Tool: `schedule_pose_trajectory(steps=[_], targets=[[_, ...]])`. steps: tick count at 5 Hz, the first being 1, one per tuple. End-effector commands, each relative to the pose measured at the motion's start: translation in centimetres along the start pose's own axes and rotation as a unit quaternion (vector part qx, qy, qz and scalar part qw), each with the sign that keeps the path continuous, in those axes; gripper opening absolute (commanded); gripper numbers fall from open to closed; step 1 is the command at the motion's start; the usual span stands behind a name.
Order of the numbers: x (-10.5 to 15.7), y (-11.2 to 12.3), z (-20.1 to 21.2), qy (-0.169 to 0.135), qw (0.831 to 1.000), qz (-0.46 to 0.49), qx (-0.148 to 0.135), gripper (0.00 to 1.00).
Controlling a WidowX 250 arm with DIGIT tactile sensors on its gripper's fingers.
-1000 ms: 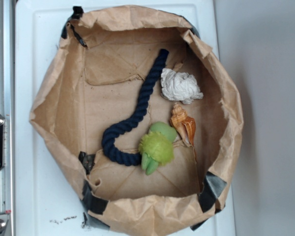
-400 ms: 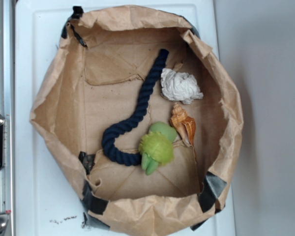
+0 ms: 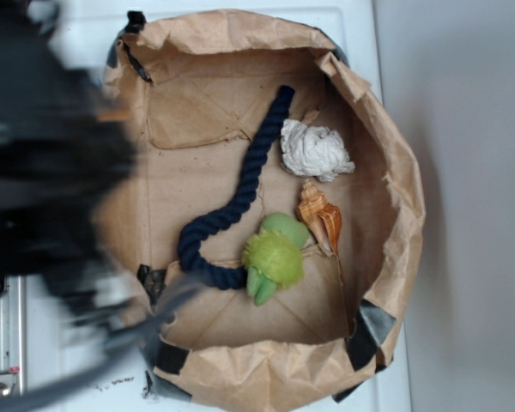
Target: Grab the blue rope.
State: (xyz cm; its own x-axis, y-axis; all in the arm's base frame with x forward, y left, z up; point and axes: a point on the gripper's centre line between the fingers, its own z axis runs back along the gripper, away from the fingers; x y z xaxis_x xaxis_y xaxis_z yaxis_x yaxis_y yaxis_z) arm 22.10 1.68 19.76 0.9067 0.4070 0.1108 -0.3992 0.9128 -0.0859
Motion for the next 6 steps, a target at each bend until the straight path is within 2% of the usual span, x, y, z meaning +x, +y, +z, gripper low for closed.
schedule_pose_trajectory(steps=[1, 2, 3, 6], targets=[[3.6, 0.4, -1.8, -0.043, 0.998, 0.043, -0.010, 1.00], [2.1, 1.1, -2.8, -0.053, 0.996, 0.071, -0.010, 1.00], [1.8, 2.0, -4.4, -0.053, 0.996, 0.072, -0.011, 1.00], [1.8, 2.0, -4.4, -0.053, 0.996, 0.072, -0.011, 1.00]])
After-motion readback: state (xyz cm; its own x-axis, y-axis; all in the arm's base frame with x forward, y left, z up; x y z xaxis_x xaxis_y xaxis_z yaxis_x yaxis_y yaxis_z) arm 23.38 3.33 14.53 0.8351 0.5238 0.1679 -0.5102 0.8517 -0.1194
